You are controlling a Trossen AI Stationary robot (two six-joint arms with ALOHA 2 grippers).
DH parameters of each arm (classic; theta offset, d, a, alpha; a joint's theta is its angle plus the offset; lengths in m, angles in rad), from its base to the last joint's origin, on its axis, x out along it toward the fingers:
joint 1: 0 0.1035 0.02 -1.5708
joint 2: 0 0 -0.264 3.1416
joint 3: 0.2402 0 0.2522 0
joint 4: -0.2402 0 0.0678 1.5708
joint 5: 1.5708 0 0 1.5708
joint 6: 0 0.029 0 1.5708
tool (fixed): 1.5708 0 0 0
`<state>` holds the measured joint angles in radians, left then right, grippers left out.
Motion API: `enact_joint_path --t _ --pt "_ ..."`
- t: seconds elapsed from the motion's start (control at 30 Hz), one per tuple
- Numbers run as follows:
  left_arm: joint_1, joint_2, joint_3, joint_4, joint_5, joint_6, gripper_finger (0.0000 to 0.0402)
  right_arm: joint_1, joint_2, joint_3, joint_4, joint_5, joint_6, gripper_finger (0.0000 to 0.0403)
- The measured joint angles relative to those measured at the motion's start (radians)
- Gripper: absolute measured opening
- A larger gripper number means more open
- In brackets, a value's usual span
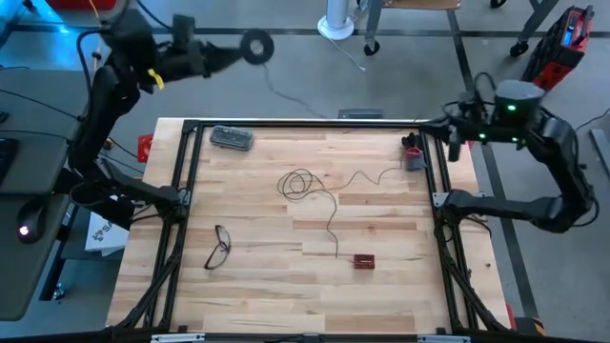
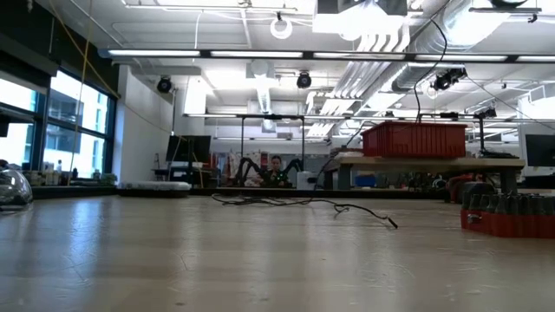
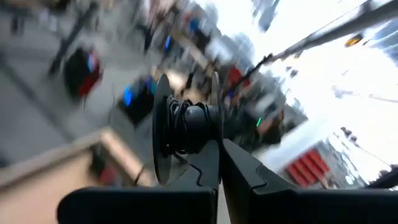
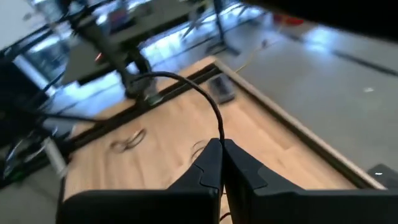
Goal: Coil cords
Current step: Uncoil the black wire from the spool
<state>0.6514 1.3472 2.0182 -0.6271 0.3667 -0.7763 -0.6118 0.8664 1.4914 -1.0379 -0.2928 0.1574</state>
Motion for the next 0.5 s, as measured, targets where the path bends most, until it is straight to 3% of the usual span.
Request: enact_joint_path --t 0.23,0.33,0.5 --pt "-0.016 0.004 0.000 0.040 0.013 0.009 0.0000 0.146 0.135 0.000 0.001 0.001 -0.097 0.0012" --pt "-0.036 0.005 0.000 0.044 0.017 0.016 0.0000 0.225 0.198 0.000 -0.029 0.041 -0.136 0.0050" --pt "-0.066 0.009 0.000 0.044 0.016 0.039 0.0000 0.376 0.298 0.000 -0.028 0.131 -0.208 0.0149"
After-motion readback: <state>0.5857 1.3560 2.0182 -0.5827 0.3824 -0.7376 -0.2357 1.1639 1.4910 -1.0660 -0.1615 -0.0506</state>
